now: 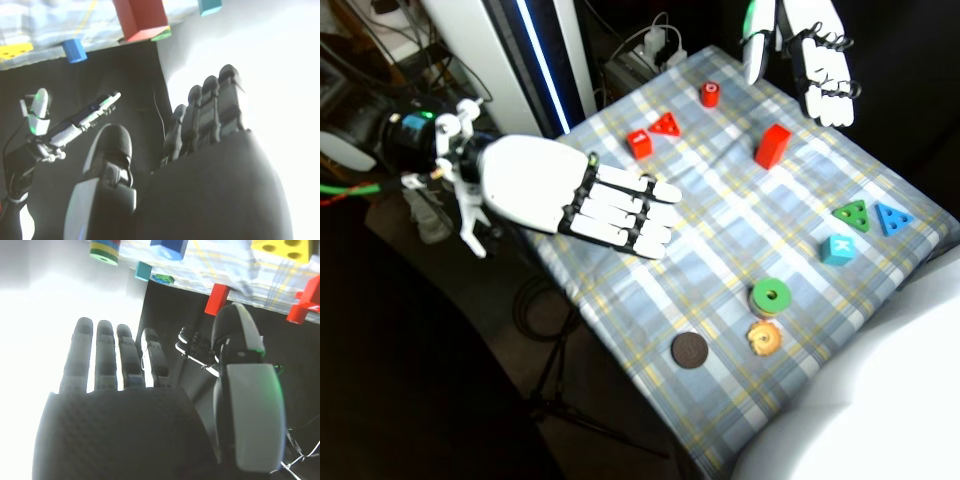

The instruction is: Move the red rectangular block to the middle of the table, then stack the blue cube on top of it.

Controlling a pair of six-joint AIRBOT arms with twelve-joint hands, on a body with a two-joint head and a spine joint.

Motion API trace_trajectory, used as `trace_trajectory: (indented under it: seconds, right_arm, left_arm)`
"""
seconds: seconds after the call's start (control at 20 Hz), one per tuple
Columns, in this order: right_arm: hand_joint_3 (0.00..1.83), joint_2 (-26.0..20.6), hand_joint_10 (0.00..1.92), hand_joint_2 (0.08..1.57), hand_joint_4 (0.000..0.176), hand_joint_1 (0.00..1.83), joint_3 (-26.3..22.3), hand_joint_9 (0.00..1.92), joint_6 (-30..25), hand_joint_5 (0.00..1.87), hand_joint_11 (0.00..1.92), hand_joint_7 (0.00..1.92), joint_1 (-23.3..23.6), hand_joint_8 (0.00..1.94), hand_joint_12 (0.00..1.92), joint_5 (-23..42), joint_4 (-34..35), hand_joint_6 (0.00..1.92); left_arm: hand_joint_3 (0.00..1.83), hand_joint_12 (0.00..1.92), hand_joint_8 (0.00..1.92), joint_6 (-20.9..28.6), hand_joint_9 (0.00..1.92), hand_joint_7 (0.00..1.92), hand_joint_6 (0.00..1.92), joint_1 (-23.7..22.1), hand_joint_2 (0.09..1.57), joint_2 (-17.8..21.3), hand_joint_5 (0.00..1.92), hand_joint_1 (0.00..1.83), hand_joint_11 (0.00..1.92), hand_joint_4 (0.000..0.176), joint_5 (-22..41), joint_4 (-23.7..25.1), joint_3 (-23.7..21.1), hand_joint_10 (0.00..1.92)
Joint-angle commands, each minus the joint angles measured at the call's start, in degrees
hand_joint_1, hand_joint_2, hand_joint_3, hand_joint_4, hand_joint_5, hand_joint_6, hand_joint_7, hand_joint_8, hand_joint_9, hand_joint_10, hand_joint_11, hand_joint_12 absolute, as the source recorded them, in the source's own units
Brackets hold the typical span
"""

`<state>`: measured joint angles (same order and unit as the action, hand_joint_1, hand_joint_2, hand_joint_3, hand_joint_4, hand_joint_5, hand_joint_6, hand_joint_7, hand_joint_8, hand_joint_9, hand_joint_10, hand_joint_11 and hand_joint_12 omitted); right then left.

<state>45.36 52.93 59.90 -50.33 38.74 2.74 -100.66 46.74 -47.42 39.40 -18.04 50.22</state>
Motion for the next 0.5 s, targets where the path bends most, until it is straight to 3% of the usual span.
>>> trace_trajectory:
  seconds: [0.0, 0.15, 0.2, 0.25, 0.35, 0.45]
  right_arm:
    - [0.01, 0.04, 0.00, 1.24, 0.009, 0.30, 0.04, 0.00, -0.29, 0.00, 0.00, 0.00, 0.35, 0.00, 0.00, 6.96, 0.65, 0.00]
    - [0.01, 0.04, 0.00, 1.23, 0.000, 0.34, 0.04, 0.00, -0.36, 0.00, 0.00, 0.00, -0.01, 0.00, 0.00, 7.38, 0.94, 0.00]
    - [0.00, 0.04, 0.00, 1.23, 0.000, 0.36, 0.05, 0.00, -0.37, 0.00, 0.00, 0.00, -0.04, 0.00, 0.00, 7.47, 1.03, 0.00]
    - [0.00, 0.04, 0.00, 1.23, 0.004, 0.39, 0.07, 0.00, -0.37, 0.00, 0.00, 0.00, -0.07, 0.00, 0.00, 7.58, 1.10, 0.00]
    - [0.00, 0.04, 0.00, 1.22, 0.013, 0.37, 0.06, 0.00, -0.38, 0.00, 0.00, 0.00, -0.27, 0.00, 0.00, 8.07, 1.48, 0.00]
    - [0.00, 0.04, 0.00, 1.21, 0.008, 0.36, 0.07, 0.00, -0.46, 0.00, 0.00, 0.00, -0.32, 0.00, 0.00, 8.13, 1.61, 0.00]
  left_arm:
    - [0.02, 0.00, 0.01, 0.19, 0.01, 0.04, 0.01, -0.23, 1.06, -0.19, 0.03, 0.69, 0.00, 0.007, 6.65, 0.49, 0.16, 0.01]
    - [0.01, 0.00, 0.00, 0.21, 0.00, 0.03, 0.00, 0.00, 1.07, -0.25, 0.01, 0.69, 0.00, 0.027, 6.81, 0.45, 0.17, 0.00]
    - [0.01, 0.00, 0.00, 0.21, 0.00, 0.04, 0.00, 0.04, 1.07, -0.25, 0.01, 0.69, 0.00, 0.028, 6.81, 0.30, 0.22, 0.00]
    - [0.01, 0.00, 0.00, 0.21, 0.00, 0.03, 0.00, 0.12, 1.07, -0.25, 0.02, 0.69, 0.00, 0.014, 6.81, 0.25, 0.24, 0.00]
    - [0.00, 0.00, 0.01, 0.21, 0.00, 0.04, 0.01, 0.28, 1.05, -0.25, 0.03, 0.71, 0.00, 0.019, 6.70, -0.22, 0.28, 0.00]
    - [0.00, 0.00, 0.00, 0.21, 0.00, 0.04, 0.00, 0.52, 1.04, -0.35, 0.01, 0.70, 0.00, 0.019, 6.65, -0.86, 0.44, 0.00]
